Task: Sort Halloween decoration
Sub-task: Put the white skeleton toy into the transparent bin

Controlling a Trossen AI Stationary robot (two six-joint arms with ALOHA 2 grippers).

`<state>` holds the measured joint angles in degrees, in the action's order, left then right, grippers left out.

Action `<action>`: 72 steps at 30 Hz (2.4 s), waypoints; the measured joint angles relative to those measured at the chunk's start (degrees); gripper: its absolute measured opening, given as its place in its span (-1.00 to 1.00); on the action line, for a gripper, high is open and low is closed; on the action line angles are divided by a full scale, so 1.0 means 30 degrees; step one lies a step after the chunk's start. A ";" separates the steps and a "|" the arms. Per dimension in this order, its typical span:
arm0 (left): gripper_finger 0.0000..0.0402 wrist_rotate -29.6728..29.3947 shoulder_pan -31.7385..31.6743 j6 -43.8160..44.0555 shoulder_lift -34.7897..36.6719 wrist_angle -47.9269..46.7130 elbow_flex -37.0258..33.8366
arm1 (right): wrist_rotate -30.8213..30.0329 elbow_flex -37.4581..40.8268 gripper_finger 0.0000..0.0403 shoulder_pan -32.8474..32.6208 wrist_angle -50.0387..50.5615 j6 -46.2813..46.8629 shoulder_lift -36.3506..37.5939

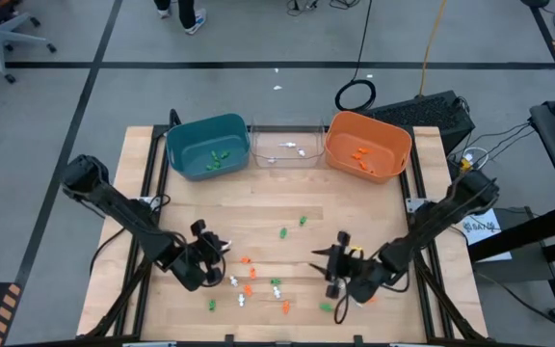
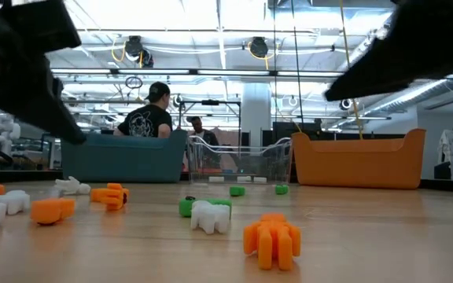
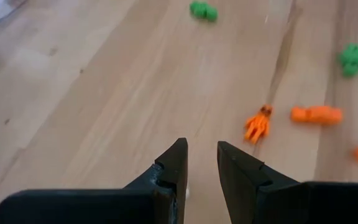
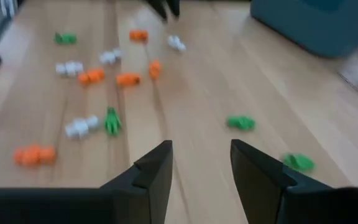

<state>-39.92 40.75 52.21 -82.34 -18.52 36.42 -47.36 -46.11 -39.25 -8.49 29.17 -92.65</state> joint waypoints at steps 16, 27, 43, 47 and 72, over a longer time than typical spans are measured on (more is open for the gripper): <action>-0.16 0.0148 0.0001 0.3501 -0.2685 -0.1421 -0.0007 | 0.0344 -0.0007 -0.28 0.0635 -0.4919 -0.1457 -0.2131; -0.03 0.0392 -0.0800 0.3875 -0.3573 -0.0707 -0.0007 | 0.0366 -0.0007 -0.28 0.0635 -0.4943 -0.1457 -0.2131; -0.94 0.1616 -0.1286 0.0454 -0.3634 -0.0407 0.0169 | 0.0373 -0.0015 -0.28 0.0683 -0.4948 -0.1358 -0.2131; -0.90 0.1751 -0.1298 -0.1277 -0.3678 -0.0627 0.0670 | 0.0358 -0.0022 -0.28 0.0890 -0.4941 -0.1030 -0.2131; -0.89 -0.1364 -0.0777 -2.9947 -0.3673 0.3593 0.5020 | 0.0373 -0.0022 -0.28 0.1072 -0.4948 -0.1260 -0.2131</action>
<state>-44.01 38.42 -37.64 -93.36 -7.75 51.48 -46.24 -46.17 -36.03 -23.33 25.39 -99.04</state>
